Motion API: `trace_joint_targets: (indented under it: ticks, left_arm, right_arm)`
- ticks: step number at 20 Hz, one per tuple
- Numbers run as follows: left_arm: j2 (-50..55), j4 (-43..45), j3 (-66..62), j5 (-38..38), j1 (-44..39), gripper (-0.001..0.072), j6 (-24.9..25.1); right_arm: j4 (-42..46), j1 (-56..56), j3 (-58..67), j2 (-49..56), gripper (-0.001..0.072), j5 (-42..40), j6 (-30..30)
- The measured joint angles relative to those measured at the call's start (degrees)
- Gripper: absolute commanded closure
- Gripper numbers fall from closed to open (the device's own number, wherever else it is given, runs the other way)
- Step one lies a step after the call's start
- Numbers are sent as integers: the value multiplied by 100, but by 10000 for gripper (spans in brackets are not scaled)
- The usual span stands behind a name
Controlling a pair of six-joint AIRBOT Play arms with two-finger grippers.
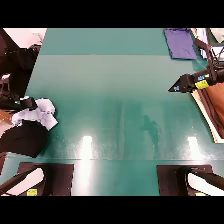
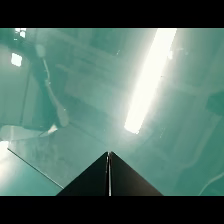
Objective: Fold the shirts.
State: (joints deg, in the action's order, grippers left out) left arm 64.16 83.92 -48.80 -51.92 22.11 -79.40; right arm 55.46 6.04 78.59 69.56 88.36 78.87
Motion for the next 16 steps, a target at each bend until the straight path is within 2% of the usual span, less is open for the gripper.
trace_joint_targets:
  ticks: [1,2,3,4,9,13,16]
  left_arm:
    - [94,22,28,63,0,156,0]
    - [184,31,50,105,0,433,-2]
    - [245,50,66,116,0,652,-4]
    - [293,59,68,120,2,684,-9]
    - [240,-87,-529,-282,-55,685,-7]
    - [-227,-470,-2079,-1073,-588,685,337]
    - [-470,-1213,-3510,-1799,-1325,685,704]
  right_arm:
    - [0,0,0,0,698,-11,2]
    - [0,0,0,0,698,-13,4]
    - [0,0,0,0,698,-17,4]
    - [0,0,0,0,698,-22,7]
    - [-2,-17,55,-13,698,-26,15]
    - [-24,-94,649,-26,698,-44,24]
    - [-24,-109,1296,-26,698,-264,24]
